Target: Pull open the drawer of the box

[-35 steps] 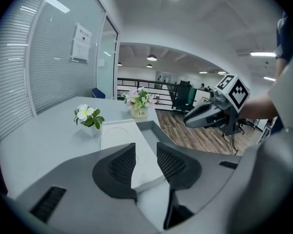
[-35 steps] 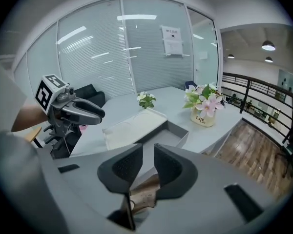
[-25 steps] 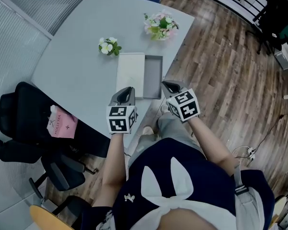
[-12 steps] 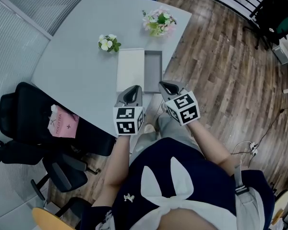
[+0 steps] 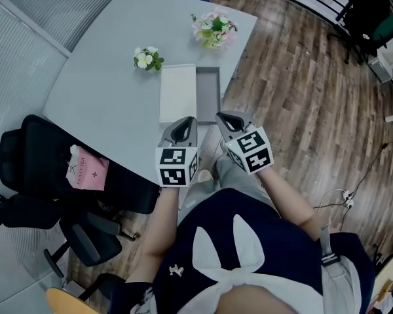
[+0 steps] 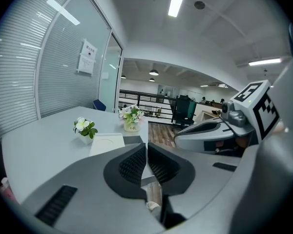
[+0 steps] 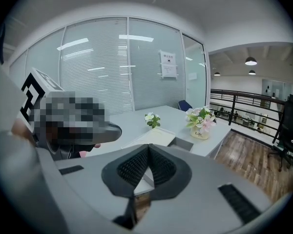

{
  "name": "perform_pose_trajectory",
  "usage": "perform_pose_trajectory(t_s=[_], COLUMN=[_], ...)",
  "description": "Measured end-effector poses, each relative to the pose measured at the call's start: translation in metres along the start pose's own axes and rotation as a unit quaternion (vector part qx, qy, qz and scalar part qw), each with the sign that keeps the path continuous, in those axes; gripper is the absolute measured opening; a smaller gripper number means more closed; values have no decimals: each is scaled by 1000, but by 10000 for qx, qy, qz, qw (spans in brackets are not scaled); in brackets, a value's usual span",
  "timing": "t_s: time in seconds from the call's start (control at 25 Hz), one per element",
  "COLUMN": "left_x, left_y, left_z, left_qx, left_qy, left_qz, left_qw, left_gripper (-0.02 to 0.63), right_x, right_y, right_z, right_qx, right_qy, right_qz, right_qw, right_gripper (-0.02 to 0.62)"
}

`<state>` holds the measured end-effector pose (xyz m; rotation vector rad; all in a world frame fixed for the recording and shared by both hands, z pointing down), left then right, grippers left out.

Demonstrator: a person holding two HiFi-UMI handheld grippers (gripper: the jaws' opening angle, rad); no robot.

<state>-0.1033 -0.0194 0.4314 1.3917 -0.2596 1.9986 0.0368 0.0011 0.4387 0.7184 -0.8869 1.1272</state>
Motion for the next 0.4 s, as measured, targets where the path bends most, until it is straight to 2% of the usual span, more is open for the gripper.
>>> perform_pose_trajectory(t_s=[0.4], left_x=[5], left_y=[-6], left_z=[-4], left_qx=[150], left_qy=[-25], left_qz=[18], left_qw=[9999], left_gripper=[32], right_x=[3], right_y=[6], right_z=[-10], right_qx=[54], right_qy=[-6], right_qz=[13], right_qw=[10000], right_gripper=[3])
Point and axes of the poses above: the fingertips, and each gripper's own axes: z forward along the fingers, y to its left, x out of its underside, the point moved 7 cm from there along -z, backward along the fingers, and after that the axes turned 11 degrees about x, right-handed, at the moved point
